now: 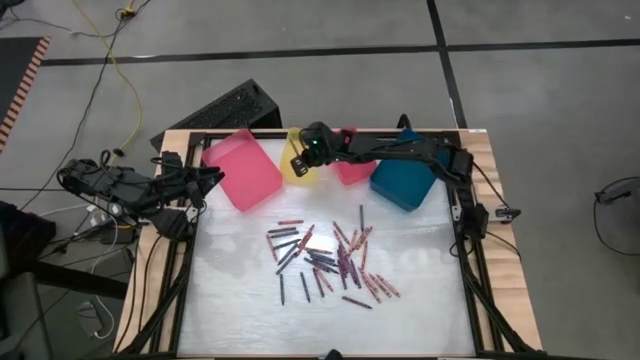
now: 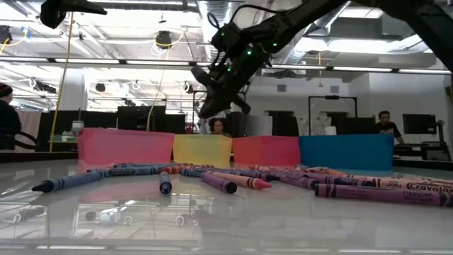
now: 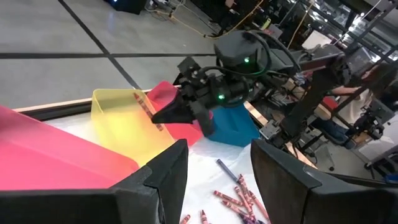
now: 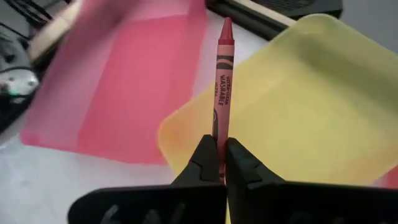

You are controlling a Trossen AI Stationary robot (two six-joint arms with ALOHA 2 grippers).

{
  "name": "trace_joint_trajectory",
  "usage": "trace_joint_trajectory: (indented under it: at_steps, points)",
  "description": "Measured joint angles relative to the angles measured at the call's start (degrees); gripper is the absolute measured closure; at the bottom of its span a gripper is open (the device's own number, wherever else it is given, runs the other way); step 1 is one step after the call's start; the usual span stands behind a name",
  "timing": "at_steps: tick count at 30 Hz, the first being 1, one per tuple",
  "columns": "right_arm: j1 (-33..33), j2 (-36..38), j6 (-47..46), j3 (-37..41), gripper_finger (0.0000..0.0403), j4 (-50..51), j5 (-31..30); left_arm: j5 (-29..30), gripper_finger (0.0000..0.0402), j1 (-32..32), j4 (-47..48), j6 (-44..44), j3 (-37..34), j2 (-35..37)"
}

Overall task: Sort crayons
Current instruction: Put the red crayon into the yellow bin, then put the blue crayon into the red bin

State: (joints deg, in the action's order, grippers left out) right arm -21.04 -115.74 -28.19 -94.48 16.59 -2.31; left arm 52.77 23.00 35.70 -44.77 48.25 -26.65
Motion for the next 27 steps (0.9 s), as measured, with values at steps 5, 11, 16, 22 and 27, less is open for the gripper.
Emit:
trace_joint_trajectory:
  at_steps: [5, 11, 16, 22, 27]
  points:
    - [-0.87, -4.22, 1.7, -5.13, 0.0398, 5.76, 0.48, -0.02, 0.0236, -0.01, 0.0, -0.11, 0.0, 0.0]
    - [-0.85, -7.85, 1.88, -7.65, 0.0394, 9.76, 0.92, -0.04, 0.0236, -0.01, 0.0, -0.52, 0.0, 0.02]
    - [-0.87, -8.28, 2.78, -7.67, 0.036, 9.46, 0.9, -0.06, 0.0236, -0.02, 0.0, -0.52, 0.0, 0.02]
    - [-0.87, -7.96, 3.8, -7.69, 0.0323, 9.78, 0.9, -0.04, 0.0236, -0.02, 0.02, -0.39, 0.0, 0.02]
    - [-0.87, -6.33, 4.29, -7.67, 0.0316, 10.68, 7.61, -0.09, 0.0236, -0.02, 0.02, -0.37, -0.01, 0.02]
